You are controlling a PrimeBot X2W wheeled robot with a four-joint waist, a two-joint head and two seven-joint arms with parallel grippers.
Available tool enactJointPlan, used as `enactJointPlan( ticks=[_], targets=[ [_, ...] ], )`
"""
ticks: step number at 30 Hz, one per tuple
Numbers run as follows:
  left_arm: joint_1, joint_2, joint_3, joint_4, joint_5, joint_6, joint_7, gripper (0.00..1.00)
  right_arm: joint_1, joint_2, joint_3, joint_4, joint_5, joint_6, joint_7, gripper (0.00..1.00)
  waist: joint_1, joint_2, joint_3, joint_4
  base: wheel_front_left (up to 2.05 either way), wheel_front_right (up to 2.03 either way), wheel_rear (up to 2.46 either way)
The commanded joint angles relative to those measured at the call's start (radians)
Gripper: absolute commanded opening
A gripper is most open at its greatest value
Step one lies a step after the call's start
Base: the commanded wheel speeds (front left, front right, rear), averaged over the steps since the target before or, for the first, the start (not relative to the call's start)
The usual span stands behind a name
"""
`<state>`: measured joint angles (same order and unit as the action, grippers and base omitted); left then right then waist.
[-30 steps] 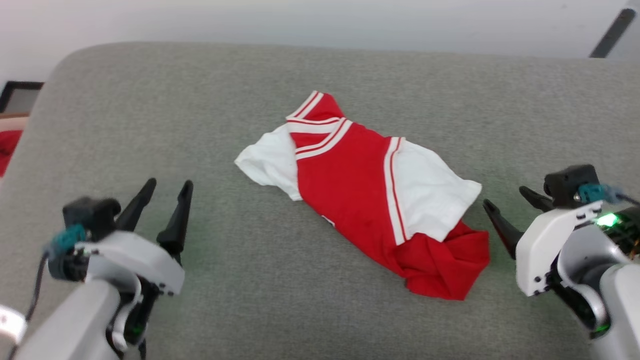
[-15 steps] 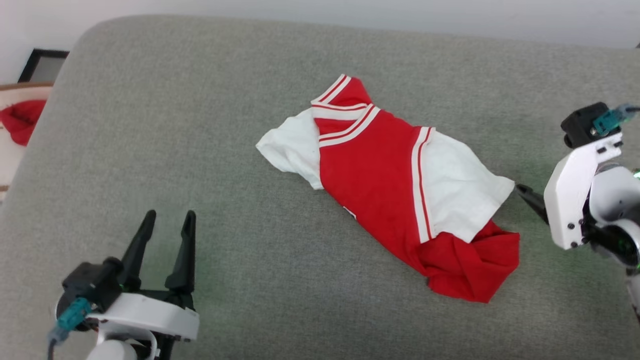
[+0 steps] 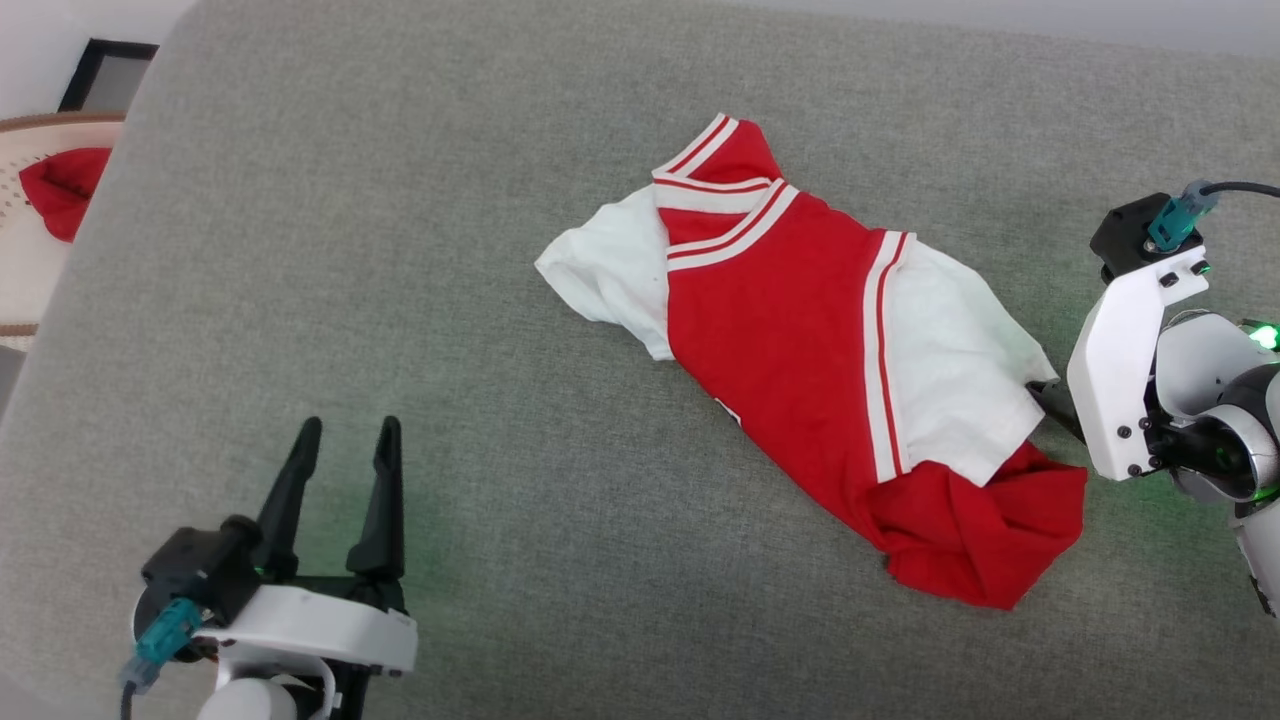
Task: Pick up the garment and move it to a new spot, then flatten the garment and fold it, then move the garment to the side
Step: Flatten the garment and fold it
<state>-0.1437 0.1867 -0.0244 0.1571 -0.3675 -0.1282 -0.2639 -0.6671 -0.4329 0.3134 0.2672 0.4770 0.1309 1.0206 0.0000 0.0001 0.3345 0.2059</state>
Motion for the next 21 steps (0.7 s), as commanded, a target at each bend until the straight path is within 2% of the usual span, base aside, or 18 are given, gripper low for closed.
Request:
enactJointPlan(
  ticks=[1,10,21],
  targets=[
    [-0.009,-0.005,-0.004,0.001,0.005,-0.003,0.000,1.00,-0.002,-0.005,0.019,0.008,0.011,0.000,-0.008,0.00,0.0000,-0.0001,0.002,0.003,0.00,0.00,0.00],
    [-0.003,0.006,-0.017,-0.009,-0.019,-0.003,0.000,1.00,-0.012,-0.009,-0.021,0.030,0.023,0.000,-0.094,0.00,0.0000,-0.0001,-0.003,-0.002,0.00,0.00,0.00],
    [-0.003,0.022,-0.006,-0.042,-0.031,-0.004,0.000,1.00,-0.049,-0.038,-0.201,0.065,-0.073,0.000,-0.278,0.00,0.0000,-0.0001,0.022,-0.035,0.00,0.00,0.00]
  ],
)
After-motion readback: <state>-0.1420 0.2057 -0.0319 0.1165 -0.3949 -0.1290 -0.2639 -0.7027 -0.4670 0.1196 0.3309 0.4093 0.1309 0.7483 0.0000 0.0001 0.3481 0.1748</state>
